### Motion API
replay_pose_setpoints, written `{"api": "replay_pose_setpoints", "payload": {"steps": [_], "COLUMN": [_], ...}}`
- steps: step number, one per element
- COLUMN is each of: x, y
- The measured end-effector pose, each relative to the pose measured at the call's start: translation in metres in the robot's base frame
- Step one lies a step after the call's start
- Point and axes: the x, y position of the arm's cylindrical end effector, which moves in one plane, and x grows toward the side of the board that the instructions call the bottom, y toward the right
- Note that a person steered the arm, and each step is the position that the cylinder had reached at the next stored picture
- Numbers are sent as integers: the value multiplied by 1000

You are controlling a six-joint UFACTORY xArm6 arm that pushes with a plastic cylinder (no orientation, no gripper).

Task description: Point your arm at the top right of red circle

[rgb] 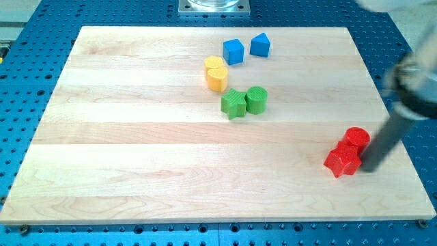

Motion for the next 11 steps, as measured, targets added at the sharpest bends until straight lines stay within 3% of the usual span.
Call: {"api": "replay_pose_setpoints", "payload": {"steps": [1,2,4,6,11], "x": [1,-8,0,-57,-62], "y": [-119,-172,-183,-125,-84]}}
